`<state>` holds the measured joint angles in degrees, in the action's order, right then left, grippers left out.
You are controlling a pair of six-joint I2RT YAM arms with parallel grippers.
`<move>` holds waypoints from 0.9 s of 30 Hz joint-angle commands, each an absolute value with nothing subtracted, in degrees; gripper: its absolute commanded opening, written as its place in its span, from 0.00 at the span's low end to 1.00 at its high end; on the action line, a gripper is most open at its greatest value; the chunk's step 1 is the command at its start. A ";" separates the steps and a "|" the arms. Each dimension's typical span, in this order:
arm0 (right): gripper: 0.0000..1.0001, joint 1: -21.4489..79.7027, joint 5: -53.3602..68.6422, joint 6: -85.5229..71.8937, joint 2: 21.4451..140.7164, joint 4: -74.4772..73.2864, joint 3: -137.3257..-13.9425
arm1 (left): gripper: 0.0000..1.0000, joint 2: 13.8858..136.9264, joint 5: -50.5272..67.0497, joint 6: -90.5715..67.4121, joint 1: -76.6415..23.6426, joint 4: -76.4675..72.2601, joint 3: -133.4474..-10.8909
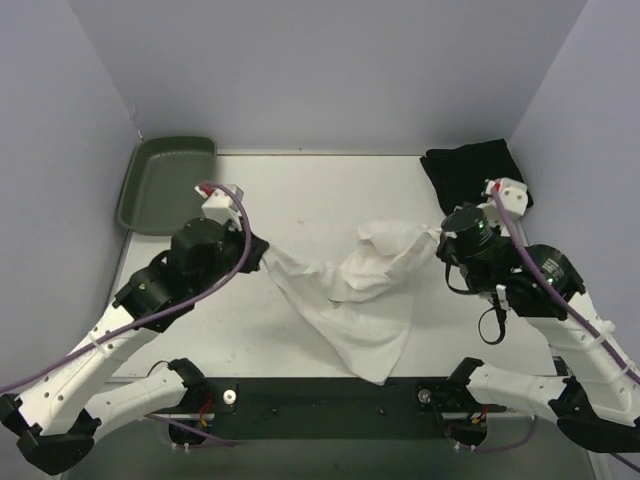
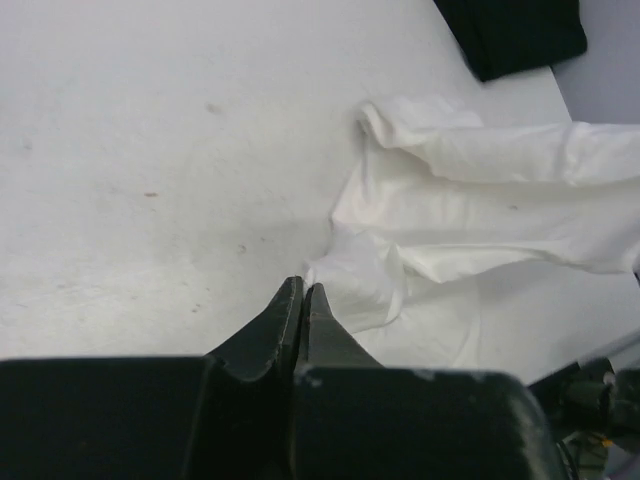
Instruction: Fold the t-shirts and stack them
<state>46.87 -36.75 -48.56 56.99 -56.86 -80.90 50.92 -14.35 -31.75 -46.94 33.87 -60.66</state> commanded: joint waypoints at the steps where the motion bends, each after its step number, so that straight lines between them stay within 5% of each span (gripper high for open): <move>1: 0.00 41.50 -38.24 -35.70 61.86 -55.20 -97.49 | 0.00 52.38 -12.66 -21.20 -38.25 40.86 -71.79; 14: 0.00 38.85 -34.02 -25.58 64.70 -48.52 -132.71 | 0.00 61.26 -16.96 -10.28 -30.23 48.42 -115.55; 27: 0.00 38.85 -13.48 -24.43 57.57 -43.42 -132.62 | 0.00 51.52 -12.93 -11.16 -30.23 43.16 -115.67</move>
<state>39.03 -23.38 -25.69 58.11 -48.99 -130.21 53.58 -14.63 -11.33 -30.52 46.74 -115.28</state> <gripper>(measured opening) 0.043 0.026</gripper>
